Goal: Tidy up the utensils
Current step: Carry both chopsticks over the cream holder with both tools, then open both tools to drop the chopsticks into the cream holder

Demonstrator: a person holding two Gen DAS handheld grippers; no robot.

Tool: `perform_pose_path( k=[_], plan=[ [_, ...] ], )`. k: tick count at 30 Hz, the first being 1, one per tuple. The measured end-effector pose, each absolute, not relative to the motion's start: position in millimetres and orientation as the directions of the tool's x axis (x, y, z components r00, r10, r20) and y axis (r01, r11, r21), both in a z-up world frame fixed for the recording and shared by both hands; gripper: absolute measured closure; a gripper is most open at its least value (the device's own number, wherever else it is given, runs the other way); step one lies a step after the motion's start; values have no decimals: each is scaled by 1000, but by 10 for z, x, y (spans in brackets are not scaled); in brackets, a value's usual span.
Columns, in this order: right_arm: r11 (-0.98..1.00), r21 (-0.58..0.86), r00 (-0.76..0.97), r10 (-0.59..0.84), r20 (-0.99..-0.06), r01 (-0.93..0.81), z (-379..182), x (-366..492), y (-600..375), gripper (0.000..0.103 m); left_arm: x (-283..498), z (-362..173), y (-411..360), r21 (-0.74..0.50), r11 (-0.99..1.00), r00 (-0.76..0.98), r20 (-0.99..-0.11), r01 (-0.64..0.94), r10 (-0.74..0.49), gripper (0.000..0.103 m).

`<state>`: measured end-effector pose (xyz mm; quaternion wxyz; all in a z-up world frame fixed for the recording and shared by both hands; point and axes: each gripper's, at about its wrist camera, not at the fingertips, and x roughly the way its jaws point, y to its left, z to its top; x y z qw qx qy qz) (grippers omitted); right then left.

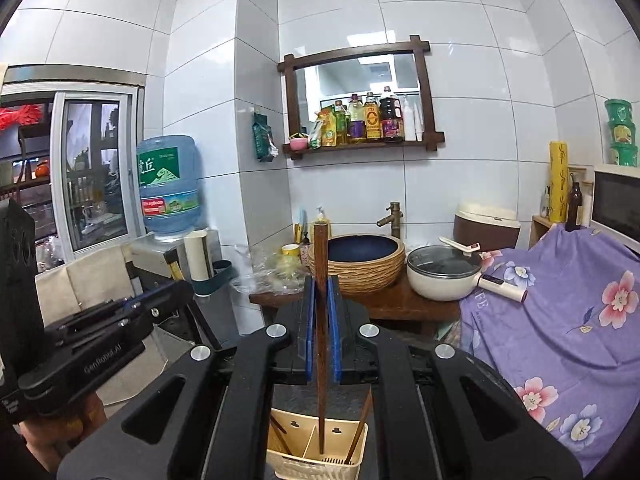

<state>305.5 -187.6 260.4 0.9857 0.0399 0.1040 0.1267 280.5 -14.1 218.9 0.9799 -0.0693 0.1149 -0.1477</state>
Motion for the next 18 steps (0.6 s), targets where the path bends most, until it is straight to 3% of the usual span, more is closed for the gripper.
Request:
perform_pose_path(
  k=[18],
  plan=[
    [972,82,925,235,-298,-221,1687,3286,-1755,96,3054,1278,-223,-118,966,906,-337,230,-257,96]
  ],
)
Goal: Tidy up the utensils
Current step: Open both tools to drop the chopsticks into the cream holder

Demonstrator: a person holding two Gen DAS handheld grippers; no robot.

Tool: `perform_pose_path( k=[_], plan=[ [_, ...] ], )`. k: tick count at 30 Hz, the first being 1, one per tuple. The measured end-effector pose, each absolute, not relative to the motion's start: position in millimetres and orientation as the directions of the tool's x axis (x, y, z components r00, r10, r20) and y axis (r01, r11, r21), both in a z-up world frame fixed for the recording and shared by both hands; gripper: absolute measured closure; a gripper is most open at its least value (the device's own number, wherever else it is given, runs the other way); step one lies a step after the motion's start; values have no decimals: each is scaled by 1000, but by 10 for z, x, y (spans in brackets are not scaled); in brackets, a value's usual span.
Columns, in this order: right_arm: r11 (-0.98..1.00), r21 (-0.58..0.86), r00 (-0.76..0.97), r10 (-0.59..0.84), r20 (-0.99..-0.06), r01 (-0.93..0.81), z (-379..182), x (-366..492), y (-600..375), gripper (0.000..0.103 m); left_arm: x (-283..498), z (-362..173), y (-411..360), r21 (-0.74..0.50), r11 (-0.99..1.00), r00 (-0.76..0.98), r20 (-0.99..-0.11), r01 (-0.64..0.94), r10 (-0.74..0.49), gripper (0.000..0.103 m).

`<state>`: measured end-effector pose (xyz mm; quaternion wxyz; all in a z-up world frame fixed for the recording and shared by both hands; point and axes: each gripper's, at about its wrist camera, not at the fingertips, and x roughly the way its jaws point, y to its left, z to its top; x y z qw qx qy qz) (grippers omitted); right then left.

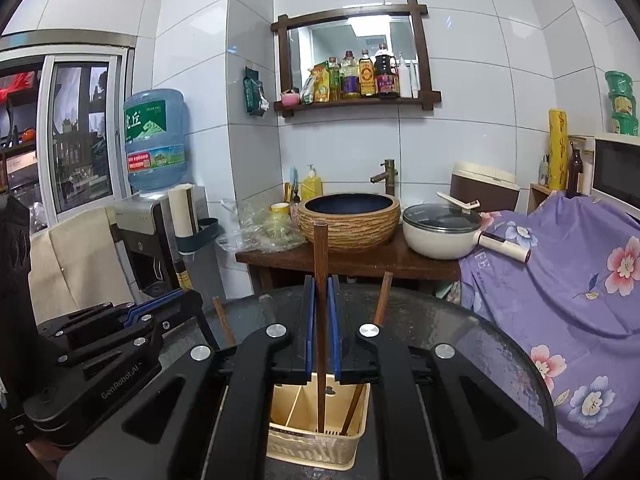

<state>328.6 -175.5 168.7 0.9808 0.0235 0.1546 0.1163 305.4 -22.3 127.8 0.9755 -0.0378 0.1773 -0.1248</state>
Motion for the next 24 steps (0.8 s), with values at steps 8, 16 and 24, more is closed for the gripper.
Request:
perform_pose_path(
  k=[8,16,24],
  plan=[
    [972,81,916,237,-323,-222,1527,3300,-1779,96,3096,1050,-260,-101,966,887,-383,239,-259,96],
    [973,68,910,232,-343,-223,1439,3318,-1789,96,3121,880,-289,-93,965,871,-417,244,-261,96],
    [971,73,903,240,-356,-229,1342,3326,-1798,96,3098,829,-299,-81,964,867,-423,253,-263,96]
  ],
)
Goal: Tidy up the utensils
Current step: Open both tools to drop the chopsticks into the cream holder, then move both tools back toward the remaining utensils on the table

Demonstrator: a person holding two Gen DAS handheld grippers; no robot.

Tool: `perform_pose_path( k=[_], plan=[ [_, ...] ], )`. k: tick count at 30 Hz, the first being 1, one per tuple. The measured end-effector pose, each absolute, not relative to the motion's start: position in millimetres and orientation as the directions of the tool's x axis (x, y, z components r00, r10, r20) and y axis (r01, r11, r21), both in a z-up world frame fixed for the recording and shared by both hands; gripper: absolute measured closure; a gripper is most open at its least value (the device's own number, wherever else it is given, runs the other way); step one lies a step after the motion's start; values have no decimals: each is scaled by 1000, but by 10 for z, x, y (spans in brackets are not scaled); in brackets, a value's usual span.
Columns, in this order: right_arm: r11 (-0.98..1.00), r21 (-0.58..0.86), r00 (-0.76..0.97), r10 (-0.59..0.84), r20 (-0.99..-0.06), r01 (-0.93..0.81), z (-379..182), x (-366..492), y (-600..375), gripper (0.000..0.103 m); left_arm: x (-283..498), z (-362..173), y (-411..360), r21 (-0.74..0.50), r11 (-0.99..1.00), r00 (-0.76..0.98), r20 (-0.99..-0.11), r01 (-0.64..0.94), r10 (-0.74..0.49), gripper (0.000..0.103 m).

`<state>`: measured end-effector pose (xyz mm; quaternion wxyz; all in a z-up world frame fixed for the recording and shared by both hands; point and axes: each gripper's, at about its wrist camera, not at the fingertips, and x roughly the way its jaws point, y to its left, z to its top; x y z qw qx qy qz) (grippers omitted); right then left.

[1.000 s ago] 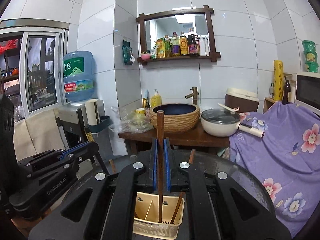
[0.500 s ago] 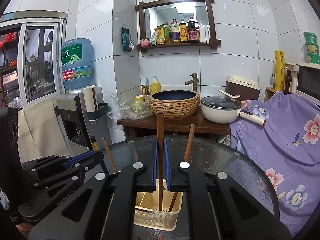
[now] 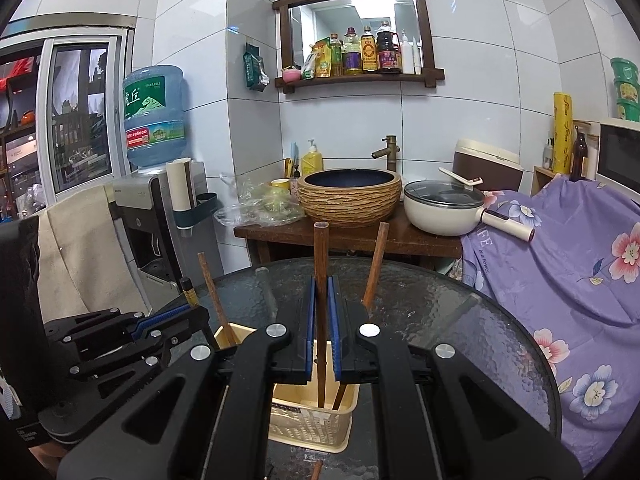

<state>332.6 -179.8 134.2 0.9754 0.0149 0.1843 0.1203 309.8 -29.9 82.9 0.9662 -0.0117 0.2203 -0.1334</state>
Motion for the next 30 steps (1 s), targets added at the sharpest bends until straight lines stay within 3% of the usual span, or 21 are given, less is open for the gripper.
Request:
perform_pose_path(
  k=[3,5,6,7,15,23,30],
  plan=[
    [970,73,902,244,-356,-234,1327,3320,-1809,94,3078,850,-286,-87,963,869,-416,256,-268,94],
    [969,78,900,248,-357,-236,1324,3320,-1826,83,3045,876,-275,-84,962,873,-405,260,-272,86],
    [968,84,902,250,-353,-236,1325,3313,-1839,64,3025,891,-269,-85,961,875,-399,262,-274,83],
    [967,93,905,256,-339,-239,1328,3286,-1856,52,3007,904,-270,-87,961,877,-394,263,-276,77],
    [963,122,912,265,-312,-238,1333,3128,-1940,49,2790,970,-190,-107,954,888,-347,281,-300,61],
    [965,136,897,257,-361,-222,1184,2899,-2025,47,2524,850,-74,-89,958,883,-373,272,-285,26],
    [957,163,849,287,-443,-238,882,2735,-2028,47,2342,638,-34,-49,968,872,-424,246,-243,16]
  ],
)
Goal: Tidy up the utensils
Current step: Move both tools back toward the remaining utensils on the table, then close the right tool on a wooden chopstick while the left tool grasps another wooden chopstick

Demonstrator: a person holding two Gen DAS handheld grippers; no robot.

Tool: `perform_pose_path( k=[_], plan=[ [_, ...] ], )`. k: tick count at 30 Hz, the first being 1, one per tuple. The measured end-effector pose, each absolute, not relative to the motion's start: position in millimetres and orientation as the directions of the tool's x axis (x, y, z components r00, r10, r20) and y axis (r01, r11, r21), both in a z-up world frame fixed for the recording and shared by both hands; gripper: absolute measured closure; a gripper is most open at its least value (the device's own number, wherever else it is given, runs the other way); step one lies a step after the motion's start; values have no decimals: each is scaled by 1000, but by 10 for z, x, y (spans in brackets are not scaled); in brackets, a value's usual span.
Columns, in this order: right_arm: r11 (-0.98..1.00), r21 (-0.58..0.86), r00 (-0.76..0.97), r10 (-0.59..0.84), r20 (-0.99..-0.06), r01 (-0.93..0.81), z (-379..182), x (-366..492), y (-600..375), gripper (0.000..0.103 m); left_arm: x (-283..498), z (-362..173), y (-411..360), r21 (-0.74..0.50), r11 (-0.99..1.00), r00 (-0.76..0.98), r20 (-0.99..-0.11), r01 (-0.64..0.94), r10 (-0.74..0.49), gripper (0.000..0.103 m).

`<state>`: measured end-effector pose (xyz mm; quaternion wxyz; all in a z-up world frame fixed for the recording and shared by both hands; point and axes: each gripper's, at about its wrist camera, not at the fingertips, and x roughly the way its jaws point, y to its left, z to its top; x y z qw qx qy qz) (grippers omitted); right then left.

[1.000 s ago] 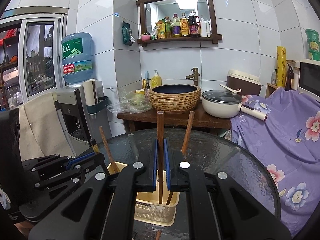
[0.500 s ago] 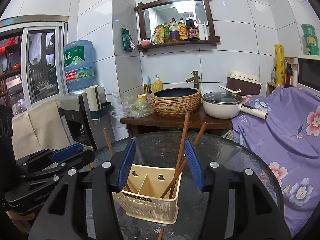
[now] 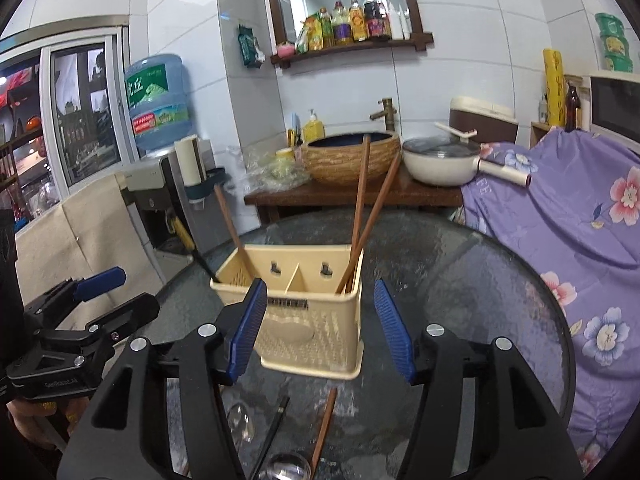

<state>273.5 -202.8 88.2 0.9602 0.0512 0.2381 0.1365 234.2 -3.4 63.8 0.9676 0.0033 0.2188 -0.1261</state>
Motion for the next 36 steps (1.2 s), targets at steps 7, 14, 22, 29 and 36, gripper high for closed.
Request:
perform_pose_path(
  k=[7,14,22,29,36],
  plan=[
    [958,110,801,283,-528,-266,414,2581,-1913,46,2205,289,35,-33,978,848,-491,208,-197,9],
    [960,70,755,256,-604,-270,8,2444,-1859,39,2175,-89,217,-16,990,803,-583,141,-123,9],
    [968,55,687,213,-695,-245,-347,2398,-1874,39,2106,-318,360,31,995,780,-623,99,-58,11],
    [969,94,595,216,-774,-229,-519,2644,-1791,52,2217,-535,361,4,993,711,-698,117,-81,45],
    [975,72,535,178,-826,-212,-614,2867,-1682,61,2273,-625,336,-34,989,657,-743,146,-123,61]
  ],
)
